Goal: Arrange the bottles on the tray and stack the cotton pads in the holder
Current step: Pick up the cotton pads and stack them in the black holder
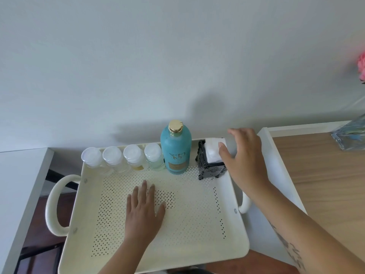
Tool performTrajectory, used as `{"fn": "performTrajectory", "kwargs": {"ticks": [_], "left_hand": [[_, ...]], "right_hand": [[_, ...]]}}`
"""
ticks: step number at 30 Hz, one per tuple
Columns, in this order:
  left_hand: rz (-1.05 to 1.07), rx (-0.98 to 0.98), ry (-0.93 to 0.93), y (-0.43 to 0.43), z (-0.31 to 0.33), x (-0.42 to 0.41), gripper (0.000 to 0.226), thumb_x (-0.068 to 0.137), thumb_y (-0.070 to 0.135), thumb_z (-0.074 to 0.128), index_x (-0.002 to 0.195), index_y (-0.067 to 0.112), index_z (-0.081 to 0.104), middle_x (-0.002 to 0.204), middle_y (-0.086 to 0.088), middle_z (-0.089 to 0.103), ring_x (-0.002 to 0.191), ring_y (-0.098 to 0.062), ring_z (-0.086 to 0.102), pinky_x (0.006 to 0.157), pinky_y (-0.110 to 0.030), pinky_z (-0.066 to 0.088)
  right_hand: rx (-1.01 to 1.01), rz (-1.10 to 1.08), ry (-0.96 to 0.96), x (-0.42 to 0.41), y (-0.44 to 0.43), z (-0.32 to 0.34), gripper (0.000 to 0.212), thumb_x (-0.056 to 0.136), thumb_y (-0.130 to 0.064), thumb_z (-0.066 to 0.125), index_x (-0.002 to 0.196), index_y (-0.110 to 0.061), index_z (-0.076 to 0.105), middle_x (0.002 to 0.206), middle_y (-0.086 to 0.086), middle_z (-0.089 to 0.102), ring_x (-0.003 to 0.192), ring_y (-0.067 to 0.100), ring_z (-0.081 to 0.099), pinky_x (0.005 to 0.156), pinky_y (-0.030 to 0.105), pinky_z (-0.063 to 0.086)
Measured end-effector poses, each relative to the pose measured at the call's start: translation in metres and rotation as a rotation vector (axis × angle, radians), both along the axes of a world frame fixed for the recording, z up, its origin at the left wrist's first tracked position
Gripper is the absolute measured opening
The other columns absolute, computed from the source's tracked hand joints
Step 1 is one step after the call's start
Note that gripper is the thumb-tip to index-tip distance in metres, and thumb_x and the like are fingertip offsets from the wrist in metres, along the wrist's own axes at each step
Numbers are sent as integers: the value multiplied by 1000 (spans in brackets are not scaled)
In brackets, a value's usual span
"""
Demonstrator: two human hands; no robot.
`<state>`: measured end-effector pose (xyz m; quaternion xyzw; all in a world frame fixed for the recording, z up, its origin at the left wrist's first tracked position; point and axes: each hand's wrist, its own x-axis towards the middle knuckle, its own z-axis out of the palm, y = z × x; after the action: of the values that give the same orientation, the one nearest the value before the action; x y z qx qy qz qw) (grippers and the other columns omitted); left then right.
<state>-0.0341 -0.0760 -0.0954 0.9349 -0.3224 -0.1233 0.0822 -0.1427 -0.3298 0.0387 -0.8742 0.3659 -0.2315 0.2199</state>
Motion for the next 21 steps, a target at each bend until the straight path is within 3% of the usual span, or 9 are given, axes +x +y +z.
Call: {"fn": "performTrajectory", "kwargs": {"ticks": [4, 10, 16, 21], "left_hand": [[-11, 40, -9, 3, -9, 2, 79, 89, 65, 19, 151, 17, 31, 163, -7, 19, 149, -31, 16, 121, -48, 11], [-32, 50, -12, 3, -12, 1, 88, 87, 69, -4, 155, 18, 18, 165, -5, 7, 151, -30, 5, 122, -49, 4], [-22, 59, -3, 0, -11, -1, 84, 90, 66, 2, 155, 17, 17, 164, -7, 6, 151, -31, 4, 122, -50, 4], [-21, 93, -13, 1, -16, -1, 79, 92, 64, 7, 156, 18, 13, 165, -6, 1, 150, -28, -3, 122, -49, 2]], "right_hand": [[-227, 193, 63, -4, 11, -5, 39, 93, -26, 57, 126, -6, 59, 130, 11, 59, 121, 29, 54, 98, 42, 46], [-236, 294, 291, -5, 26, -19, 52, 96, -33, 52, 138, -3, 49, 144, 12, 51, 136, 29, 44, 113, 49, 35], [-243, 303, 384, -4, 27, -22, 53, 96, -38, 52, 136, -3, 52, 140, 13, 56, 136, 29, 45, 111, 49, 36], [-228, 329, 451, -2, 25, -23, 58, 97, -45, 42, 139, -6, 49, 144, 8, 52, 140, 24, 40, 116, 47, 28]]}}
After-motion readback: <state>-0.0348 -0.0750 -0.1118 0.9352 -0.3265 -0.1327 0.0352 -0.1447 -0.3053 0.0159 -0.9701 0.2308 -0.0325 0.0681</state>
